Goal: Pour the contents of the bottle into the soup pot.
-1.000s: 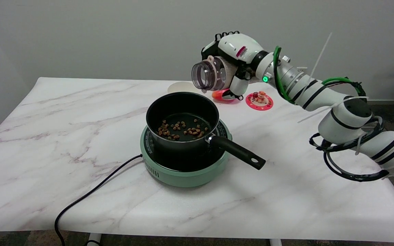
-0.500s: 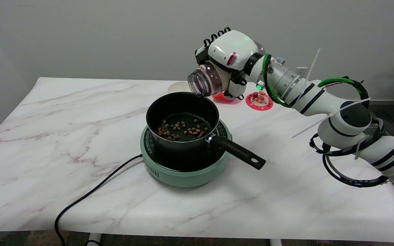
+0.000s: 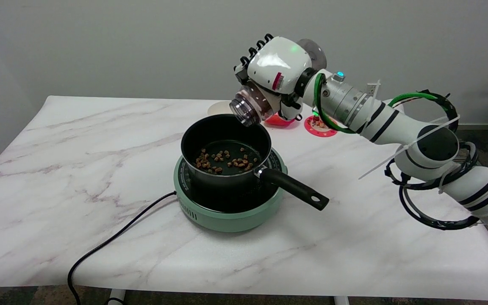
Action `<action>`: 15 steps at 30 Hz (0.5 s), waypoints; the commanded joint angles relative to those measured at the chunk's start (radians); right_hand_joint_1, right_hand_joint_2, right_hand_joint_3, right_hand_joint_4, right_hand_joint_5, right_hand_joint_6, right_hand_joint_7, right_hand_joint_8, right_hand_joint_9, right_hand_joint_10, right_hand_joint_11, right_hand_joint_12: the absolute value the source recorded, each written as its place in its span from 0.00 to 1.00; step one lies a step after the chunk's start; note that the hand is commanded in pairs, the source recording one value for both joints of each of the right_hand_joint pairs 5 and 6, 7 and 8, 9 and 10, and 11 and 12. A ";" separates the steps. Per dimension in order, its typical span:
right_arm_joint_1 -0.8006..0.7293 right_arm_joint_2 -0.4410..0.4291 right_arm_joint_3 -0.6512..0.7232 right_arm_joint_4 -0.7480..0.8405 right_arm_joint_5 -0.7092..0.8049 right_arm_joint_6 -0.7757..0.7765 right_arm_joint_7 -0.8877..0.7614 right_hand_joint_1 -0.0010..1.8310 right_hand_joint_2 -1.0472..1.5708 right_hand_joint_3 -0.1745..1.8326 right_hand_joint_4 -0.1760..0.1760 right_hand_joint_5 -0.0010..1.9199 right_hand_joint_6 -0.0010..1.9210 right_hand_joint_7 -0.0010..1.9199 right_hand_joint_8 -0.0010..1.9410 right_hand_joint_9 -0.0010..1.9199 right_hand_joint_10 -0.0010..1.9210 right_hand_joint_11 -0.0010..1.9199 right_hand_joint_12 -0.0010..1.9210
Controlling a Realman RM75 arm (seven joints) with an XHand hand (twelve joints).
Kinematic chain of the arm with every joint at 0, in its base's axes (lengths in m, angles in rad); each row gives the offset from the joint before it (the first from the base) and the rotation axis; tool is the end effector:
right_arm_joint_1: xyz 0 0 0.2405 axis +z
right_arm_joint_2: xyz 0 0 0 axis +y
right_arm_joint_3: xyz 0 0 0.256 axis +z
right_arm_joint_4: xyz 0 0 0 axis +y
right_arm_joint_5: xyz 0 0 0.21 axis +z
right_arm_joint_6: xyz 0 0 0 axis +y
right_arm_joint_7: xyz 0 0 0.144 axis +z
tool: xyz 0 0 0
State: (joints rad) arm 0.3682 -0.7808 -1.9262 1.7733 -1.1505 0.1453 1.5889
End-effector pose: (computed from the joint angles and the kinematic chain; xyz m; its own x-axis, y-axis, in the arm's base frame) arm -0.0936 -0.3742 0.2694 0.8804 0.3618 -0.3065 0.4418 -0.3911 0.8074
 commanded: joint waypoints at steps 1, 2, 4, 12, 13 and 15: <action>0.047 0.009 -0.018 -0.022 -0.243 0.119 -0.003 0.86 0.66 0.48 0.50 1.00 1.00 1.00 0.99 0.70 0.70 0.61 0.61; 0.057 0.012 -0.026 -0.027 -0.246 0.130 -0.003 0.86 0.66 0.48 0.50 1.00 1.00 1.00 0.99 0.70 0.70 0.61 0.61; 0.080 0.022 -0.047 -0.037 -0.246 0.140 -0.003 0.86 0.66 0.47 0.50 1.00 1.00 1.00 0.99 0.70 0.70 0.61 0.61; 0.162 0.086 -0.126 -0.072 -0.239 0.142 0.036 0.86 0.65 0.49 0.50 1.00 1.00 1.00 0.99 0.70 0.70 0.61 0.61; 0.169 0.091 -0.130 -0.074 -0.242 0.143 0.036 0.86 0.65 0.49 0.50 1.00 1.00 1.00 0.99 0.70 0.70 0.61 0.61; 0.188 0.103 -0.148 -0.079 -0.246 0.143 0.036 0.86 0.65 0.49 0.50 1.00 1.00 1.00 0.99 0.70 0.70 0.61 0.61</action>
State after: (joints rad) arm 0.4421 -0.7511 -1.9784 1.7437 -1.3236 0.2399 1.5966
